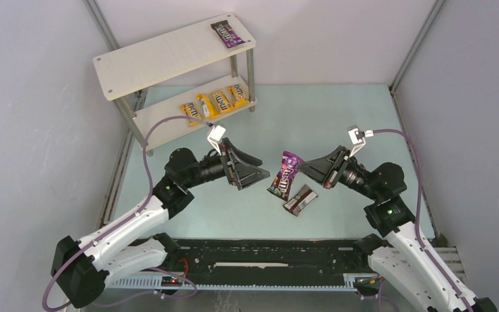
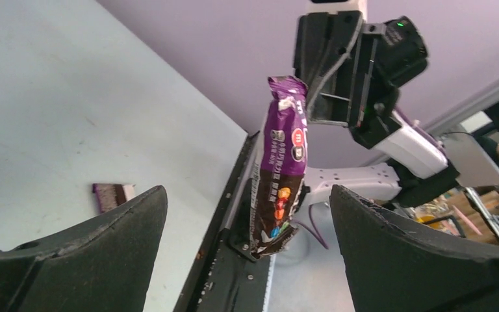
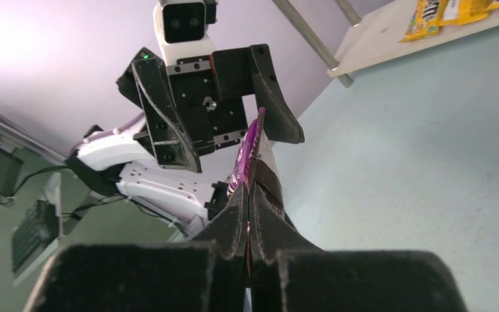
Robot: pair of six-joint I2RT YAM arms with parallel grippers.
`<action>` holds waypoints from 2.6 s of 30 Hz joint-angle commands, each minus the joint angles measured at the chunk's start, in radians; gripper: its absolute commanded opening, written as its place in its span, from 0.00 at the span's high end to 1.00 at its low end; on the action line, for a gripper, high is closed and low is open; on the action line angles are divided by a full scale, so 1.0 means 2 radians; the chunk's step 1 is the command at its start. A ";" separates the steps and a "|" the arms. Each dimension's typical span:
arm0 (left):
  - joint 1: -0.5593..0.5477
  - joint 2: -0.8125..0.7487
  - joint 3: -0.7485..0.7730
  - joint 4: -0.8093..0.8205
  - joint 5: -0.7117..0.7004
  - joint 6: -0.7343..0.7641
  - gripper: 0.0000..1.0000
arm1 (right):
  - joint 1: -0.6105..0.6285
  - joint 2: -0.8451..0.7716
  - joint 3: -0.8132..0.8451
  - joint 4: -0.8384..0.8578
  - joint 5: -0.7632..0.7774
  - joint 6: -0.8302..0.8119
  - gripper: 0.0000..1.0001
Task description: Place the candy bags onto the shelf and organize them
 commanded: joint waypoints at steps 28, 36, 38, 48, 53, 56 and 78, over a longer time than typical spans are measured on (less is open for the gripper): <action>-0.059 0.033 -0.075 0.293 0.025 -0.173 0.38 | 0.015 0.038 0.019 0.176 0.028 0.108 1.00; -0.059 0.032 -0.068 0.259 0.026 -0.152 0.30 | 0.016 0.039 0.019 0.178 0.036 0.103 1.00; -0.059 0.022 -0.060 0.219 0.020 -0.131 0.30 | 0.015 0.039 0.019 0.178 0.036 0.103 1.00; -0.059 -0.003 -0.021 0.100 -0.013 -0.080 0.25 | 0.016 0.039 0.019 0.169 0.030 0.104 1.00; -0.059 0.001 -0.013 0.099 -0.011 -0.082 0.37 | 0.017 0.039 0.019 0.167 0.029 0.105 1.00; -0.059 0.004 -0.011 0.099 -0.009 -0.083 0.44 | 0.018 0.040 0.019 0.169 0.030 0.106 1.00; -0.052 0.005 0.031 0.013 -0.018 -0.027 0.78 | 0.021 0.043 0.019 0.140 0.041 0.094 0.92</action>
